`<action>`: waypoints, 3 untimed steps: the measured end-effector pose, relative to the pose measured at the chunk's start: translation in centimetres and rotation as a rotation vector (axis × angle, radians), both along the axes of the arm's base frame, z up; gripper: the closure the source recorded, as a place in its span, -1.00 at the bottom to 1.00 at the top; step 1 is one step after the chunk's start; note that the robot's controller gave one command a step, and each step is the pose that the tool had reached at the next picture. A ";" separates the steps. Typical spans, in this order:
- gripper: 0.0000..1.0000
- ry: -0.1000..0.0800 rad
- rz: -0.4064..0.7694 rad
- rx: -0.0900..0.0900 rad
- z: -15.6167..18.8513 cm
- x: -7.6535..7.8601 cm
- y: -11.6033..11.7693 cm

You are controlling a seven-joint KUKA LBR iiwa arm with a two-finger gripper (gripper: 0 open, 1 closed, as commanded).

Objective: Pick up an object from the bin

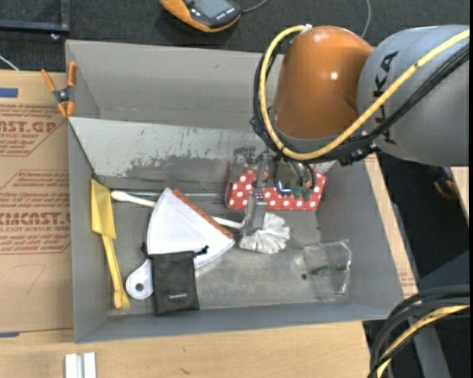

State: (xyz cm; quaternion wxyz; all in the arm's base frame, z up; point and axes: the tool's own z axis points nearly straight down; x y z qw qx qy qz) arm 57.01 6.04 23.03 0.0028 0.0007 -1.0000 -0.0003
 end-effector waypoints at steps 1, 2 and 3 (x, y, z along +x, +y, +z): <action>-1.00 -0.008 -0.001 0.001 0.5 0.1 0.0; -1.00 -0.006 0.133 0.001 -9.7 -4.8 3.4; -1.00 -0.017 0.073 0.003 -15.9 -8.3 4.9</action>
Offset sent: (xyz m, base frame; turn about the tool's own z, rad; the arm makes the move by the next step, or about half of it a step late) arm -0.0793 0.0551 -0.1603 -0.2165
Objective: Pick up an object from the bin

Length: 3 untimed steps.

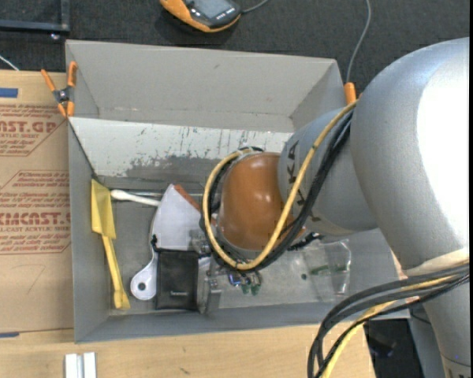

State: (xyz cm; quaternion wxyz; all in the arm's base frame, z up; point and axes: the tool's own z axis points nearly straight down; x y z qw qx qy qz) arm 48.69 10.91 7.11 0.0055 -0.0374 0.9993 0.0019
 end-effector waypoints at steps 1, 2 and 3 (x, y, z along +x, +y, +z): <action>-1.00 0.008 0.407 -0.005 -0.1 2.7 -0.1; -1.00 -0.004 -0.001 0.003 0.0 0.2 0.1; 1.00 0.000 0.759 -0.005 0.0 -0.1 -1.8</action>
Offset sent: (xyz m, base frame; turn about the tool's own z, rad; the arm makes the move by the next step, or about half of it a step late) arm 0.0000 0.0000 0.0000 0.0000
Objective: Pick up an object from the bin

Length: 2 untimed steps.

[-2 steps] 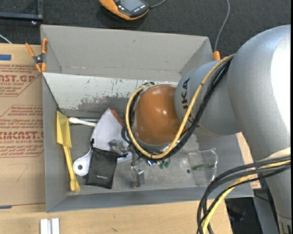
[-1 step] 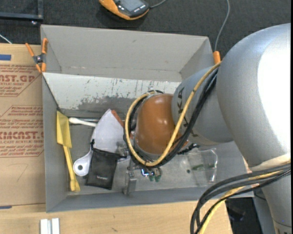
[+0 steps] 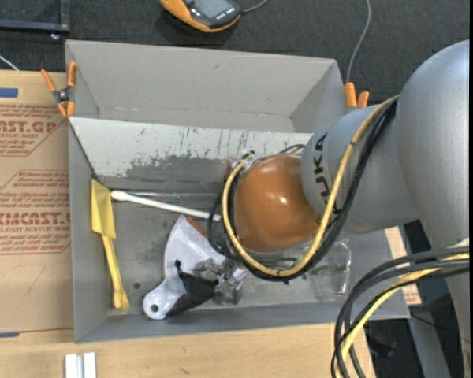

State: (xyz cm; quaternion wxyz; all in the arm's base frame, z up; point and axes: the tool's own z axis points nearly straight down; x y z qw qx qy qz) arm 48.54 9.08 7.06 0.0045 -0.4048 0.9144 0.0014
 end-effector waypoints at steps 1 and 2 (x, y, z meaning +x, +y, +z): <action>1.00 0.001 0.035 -0.001 0.0 0.0 -0.3; 1.00 0.006 0.030 -0.002 0.3 -0.1 -0.4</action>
Offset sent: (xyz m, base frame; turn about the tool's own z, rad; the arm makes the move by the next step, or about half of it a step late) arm -0.0002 0.0000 0.0739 0.0000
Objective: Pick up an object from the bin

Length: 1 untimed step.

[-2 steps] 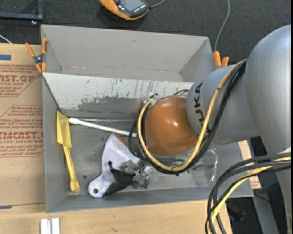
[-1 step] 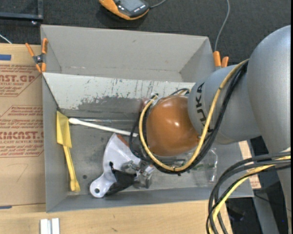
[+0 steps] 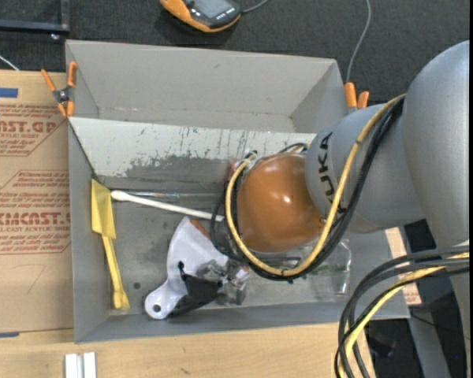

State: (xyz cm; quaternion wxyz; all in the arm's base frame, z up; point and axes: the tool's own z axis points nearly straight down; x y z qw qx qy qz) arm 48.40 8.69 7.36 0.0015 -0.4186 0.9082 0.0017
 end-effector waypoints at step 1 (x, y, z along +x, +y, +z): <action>1.00 0.008 -0.010 -0.001 2.1 -0.2 0.1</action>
Offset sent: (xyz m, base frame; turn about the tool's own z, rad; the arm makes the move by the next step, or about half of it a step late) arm -0.0002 -0.0002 0.0433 0.0000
